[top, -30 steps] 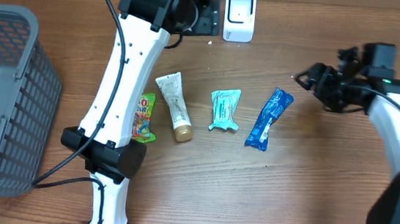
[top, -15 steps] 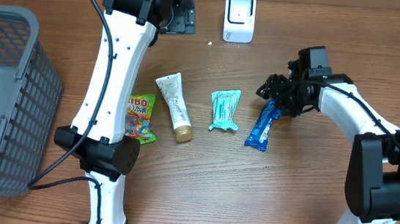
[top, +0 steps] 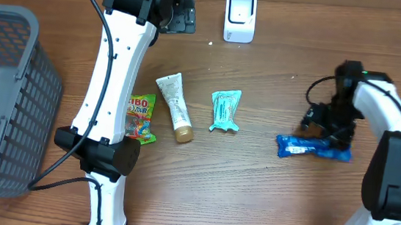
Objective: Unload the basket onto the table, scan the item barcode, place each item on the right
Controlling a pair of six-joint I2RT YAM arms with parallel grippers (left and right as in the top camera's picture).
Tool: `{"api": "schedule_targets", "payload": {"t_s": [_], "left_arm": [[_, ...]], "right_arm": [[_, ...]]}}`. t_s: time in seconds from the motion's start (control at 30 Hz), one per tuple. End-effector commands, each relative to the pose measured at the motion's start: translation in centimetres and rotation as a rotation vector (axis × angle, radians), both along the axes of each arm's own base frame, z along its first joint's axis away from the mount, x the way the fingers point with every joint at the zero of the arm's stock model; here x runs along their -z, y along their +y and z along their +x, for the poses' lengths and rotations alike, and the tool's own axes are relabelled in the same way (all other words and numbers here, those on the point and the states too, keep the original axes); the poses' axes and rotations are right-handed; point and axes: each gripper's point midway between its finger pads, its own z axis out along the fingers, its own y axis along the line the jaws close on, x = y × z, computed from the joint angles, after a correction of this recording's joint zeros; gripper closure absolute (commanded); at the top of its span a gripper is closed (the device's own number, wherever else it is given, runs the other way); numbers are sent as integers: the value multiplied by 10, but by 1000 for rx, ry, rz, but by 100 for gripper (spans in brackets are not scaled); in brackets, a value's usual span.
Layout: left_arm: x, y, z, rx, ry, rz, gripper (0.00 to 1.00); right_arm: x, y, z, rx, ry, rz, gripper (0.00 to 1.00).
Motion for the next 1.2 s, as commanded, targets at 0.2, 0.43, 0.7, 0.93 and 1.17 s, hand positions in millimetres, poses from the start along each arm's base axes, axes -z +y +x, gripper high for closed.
{"api": "schedule_targets", "payload": {"t_s": [0.2,0.43,0.7,0.93,1.17], "left_arm": [[-4,2,0,4,-11,18,0],[-4,2,0,4,-11,18,0],[-4,2,0,4,-11,18,0],[-4,2,0,4,-11,18,0],[-4,2,0,4,-11,18,0]], "right_arm": [[-103,56,29,-300,-156,354,37],[-57,91,-34,-433,92,269,41],[-11,70,-61,-371,186,122,40],[11,53,-13,-339,-6,-42,40],[16,53,50,-336,-261,-103,40]]}}
